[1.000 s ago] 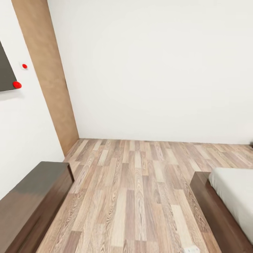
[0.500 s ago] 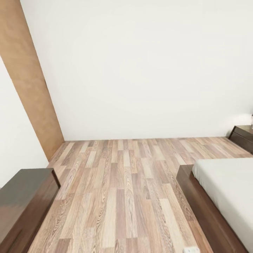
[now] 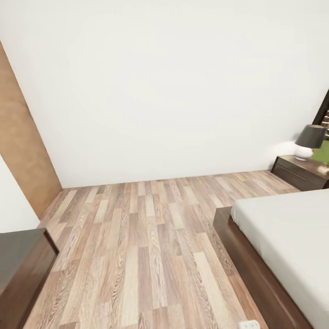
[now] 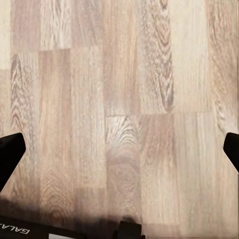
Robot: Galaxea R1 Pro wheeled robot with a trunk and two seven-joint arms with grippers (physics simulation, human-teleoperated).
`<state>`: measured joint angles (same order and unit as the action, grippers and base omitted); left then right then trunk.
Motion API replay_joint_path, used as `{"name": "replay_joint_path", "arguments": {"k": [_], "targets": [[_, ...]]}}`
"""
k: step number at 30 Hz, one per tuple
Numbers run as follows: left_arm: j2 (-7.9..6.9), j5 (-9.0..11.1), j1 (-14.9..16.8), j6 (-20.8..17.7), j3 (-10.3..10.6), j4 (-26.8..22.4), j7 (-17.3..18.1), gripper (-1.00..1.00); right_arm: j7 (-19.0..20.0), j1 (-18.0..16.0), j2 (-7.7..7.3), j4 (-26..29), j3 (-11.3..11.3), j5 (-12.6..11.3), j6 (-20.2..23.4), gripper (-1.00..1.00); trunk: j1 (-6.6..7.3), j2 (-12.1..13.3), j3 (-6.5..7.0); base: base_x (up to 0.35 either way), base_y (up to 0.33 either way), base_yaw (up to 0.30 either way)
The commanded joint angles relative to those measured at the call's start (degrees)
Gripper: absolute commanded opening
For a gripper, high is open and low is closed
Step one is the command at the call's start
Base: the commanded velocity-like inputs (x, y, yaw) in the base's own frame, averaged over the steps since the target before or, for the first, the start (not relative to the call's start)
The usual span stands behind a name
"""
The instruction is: In the bedroom, move the book from the bed onto either nightstand, and place the two sandals side by side next to the bed.
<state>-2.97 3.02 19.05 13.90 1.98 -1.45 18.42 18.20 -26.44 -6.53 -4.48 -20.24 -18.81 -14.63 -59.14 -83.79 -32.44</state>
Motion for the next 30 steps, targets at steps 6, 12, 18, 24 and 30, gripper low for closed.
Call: {"name": "replay_joint_path", "arguments": {"k": [6, 12, 18, 24, 30], "targets": [[-0.02, 0.32, 0.03, 0.19, 0.21, 0.04, 0.21, 1.00, 0.41, -0.11, 0.03, -0.26, -0.42, -0.61, -0.34, 1.00, 0.00, -0.03, -0.22, 0.000, 0.000, -0.260], [-0.02, 0.32, 0.04, 0.17, 0.21, 0.04, 0.21, 1.00, 0.43, -0.11, 0.03, -0.26, -0.42, -0.56, -0.31, 1.00, 0.00, -0.03, -0.39, 0.097, 0.148, -0.260], [-0.02, 0.32, 0.04, 0.22, 0.21, 0.04, 0.21, 1.00, 0.42, -0.11, 0.03, -0.26, -0.42, -0.54, -0.32, 1.00, 0.00, -0.03, -0.55, 0.182, 0.205, -0.260], [-0.02, 0.32, 0.03, 0.24, 0.21, 0.04, 0.21, 1.00, 0.43, -0.11, 0.03, -0.26, -0.42, -0.54, -0.32, 1.00, 0.00, -0.03, -0.72, 0.066, 0.065, -0.261], [-0.02, 0.32, 0.03, 0.24, 0.21, 0.04, 0.21, 1.00, 0.42, -0.11, 0.03, -0.25, -0.42, -0.53, -0.34, 1.00, 0.00, -0.03, -0.88, 0.005, 0.005, -0.262]]}}
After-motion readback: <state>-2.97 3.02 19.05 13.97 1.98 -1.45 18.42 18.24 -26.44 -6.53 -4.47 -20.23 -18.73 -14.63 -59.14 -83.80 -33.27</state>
